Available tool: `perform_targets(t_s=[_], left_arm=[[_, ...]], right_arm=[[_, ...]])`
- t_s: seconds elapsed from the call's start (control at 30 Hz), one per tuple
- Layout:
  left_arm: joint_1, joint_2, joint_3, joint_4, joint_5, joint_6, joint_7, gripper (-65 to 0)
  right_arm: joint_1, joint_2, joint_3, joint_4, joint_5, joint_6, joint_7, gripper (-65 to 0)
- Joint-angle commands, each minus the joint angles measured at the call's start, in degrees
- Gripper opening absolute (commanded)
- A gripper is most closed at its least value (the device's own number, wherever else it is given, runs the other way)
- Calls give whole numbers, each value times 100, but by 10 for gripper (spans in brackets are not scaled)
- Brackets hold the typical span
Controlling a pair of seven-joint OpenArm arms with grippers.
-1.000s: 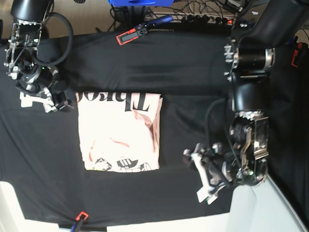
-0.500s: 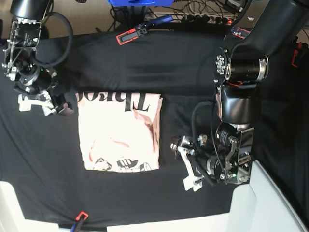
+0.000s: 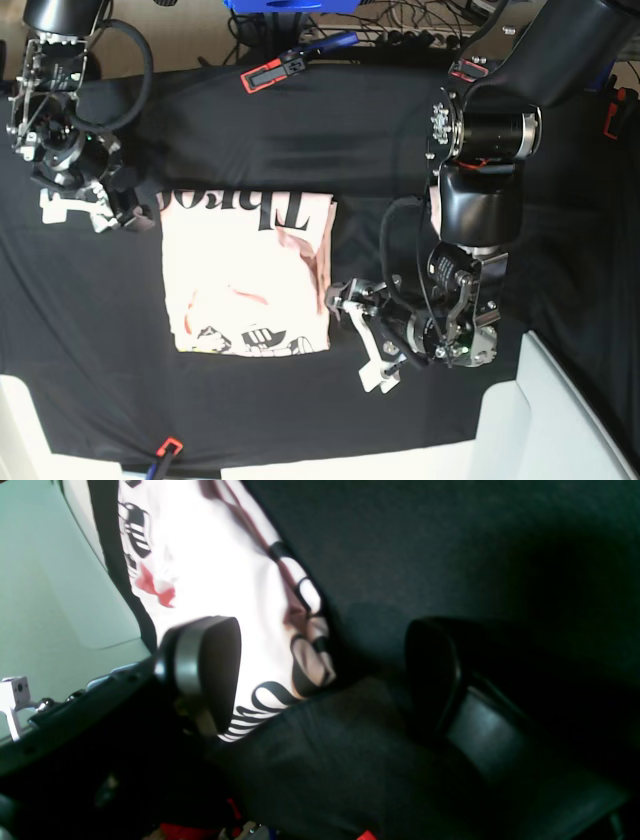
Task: Fold the T-shirt properly
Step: 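Move the left gripper to the shirt's side edge and grasp it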
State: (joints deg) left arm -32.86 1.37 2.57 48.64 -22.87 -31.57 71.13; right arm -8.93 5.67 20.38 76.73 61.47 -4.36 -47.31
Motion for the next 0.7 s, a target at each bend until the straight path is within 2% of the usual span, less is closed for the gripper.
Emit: perform_targets(t_s=[0.0,0.13,0.37,0.5,0.67], left_arm=[[-200,114,11,-42,-108,-30,-164,-301],[-200,158,11,-376,-108,-30,-647,-302],[-200,307,64,-649,-56,-21,-1122,-307],[-156,307,64,-649,-56,357,-1359,-307],[-147,316,73,-649,-47,463,-1509,-307]], right_arm=[[71,53,15,112,99,89,14,-164],[62,53,15,288,99,89,14,-164],[-43,79,15,525,240,89,14,-164],[-79,167,15,516,635,89,14,-164],[-87,237,15,525,732,89,23,-164]])
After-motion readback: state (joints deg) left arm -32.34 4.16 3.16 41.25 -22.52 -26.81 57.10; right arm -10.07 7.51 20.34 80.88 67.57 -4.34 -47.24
